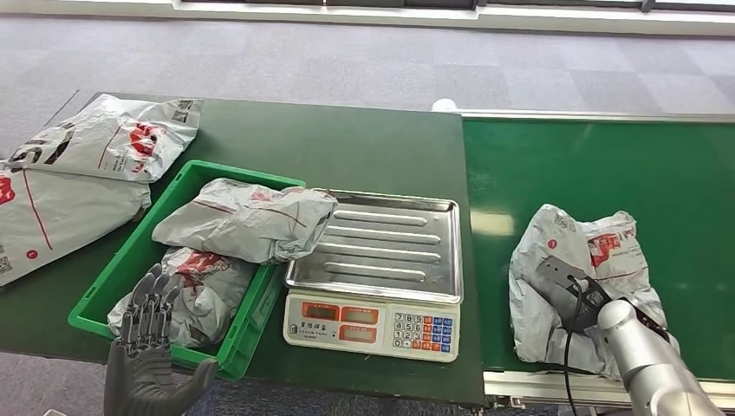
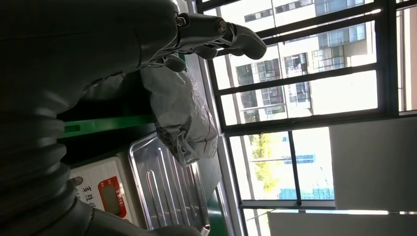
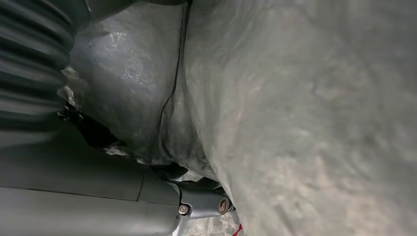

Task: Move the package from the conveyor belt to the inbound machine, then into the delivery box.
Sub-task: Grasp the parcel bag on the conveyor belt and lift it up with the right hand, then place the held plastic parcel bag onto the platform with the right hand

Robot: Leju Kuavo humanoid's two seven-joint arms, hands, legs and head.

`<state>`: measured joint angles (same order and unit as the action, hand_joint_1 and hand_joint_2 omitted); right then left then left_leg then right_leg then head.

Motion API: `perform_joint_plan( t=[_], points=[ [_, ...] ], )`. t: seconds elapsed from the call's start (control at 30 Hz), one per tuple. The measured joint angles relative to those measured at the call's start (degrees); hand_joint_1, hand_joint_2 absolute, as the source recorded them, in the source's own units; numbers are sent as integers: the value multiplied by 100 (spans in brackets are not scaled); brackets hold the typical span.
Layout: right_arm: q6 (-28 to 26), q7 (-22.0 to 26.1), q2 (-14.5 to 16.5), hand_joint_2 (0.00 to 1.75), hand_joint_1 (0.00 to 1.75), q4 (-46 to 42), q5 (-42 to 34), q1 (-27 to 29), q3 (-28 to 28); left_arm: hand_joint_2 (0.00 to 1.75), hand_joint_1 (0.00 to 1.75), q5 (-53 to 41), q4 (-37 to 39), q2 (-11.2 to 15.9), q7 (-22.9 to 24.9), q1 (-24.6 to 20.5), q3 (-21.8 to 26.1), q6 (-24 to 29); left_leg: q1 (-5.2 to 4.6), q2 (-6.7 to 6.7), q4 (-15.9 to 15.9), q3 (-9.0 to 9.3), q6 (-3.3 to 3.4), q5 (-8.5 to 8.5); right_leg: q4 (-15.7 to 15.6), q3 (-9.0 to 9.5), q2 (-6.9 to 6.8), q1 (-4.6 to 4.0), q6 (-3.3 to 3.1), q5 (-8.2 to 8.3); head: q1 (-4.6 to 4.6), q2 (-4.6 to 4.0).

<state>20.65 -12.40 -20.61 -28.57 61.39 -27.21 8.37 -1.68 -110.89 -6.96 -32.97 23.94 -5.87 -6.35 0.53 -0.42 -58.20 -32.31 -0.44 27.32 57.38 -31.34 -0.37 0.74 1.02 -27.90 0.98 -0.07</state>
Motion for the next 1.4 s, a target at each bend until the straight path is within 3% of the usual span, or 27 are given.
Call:
perform_joint_plan(
  t=[0.07, 0.73, 0.83, 0.93, 1.1, 1.23, 1.4],
  points=[
    [80, 7, -42, 175, 175, 80, -2, -30, 0, 175, 0, -16, 39, 1, 18, -22, -2, -8, 3, -8, 0, 13, 5, 4, -7, 22, -11, -3, 3, -7, 0, 0],
    [-103, 158, -274, 175, 175, 138, 49, -88, 0, 175, 0, -129, 100, -81, 179, -159, -2, -140, 4, -28, -8, 25, 11, 5, -26, 60, -27, -6, 17, 2, -1, 0],
    [-919, 166, -247, 175, 175, 94, -21, -69, 5, 175, 0, -138, 65, -140, 212, -140, 26, -250, 4, -36, -7, 6, 12, 3, -20, 60, -35, -5, 17, 3, -1, 0],
    [-2653, 391, -73, 175, 175, -366, -359, 36, 118, 175, 0, -186, -89, -300, 243, -48, 176, -461, -4, -31, -6, -21, 9, -1, -10, 28, -27, 4, 13, 10, -2, 0],
    [-5162, 1831, 437, 175, 175, -2536, -1506, 603, 458, 175, 0, -328, -257, -583, 122, 25, 390, -614, -5, -39, -6, -33, 5, -8, -6, 1, -33, 5, 9, 13, -1, 0],
    [-5825, 2645, 846, 175, 175, -4401, -1874, 1099, 520, 175, 0, -379, -262, -662, 32, 11, 430, -485, -2, -44, 4, -38, 0, -9, -1, -7, -37, 1, -3, 4, -2, 0],
    [-5628, 2811, 1117, 175, 175, -5706, -2053, 1328, 249, 175, 0, -366, -247, -668, -27, -49, 436, -351, -2, -29, 6, -38, -6, -9, 3, -19, -25, 2, -8, 1, -2, 0]
  ],
)
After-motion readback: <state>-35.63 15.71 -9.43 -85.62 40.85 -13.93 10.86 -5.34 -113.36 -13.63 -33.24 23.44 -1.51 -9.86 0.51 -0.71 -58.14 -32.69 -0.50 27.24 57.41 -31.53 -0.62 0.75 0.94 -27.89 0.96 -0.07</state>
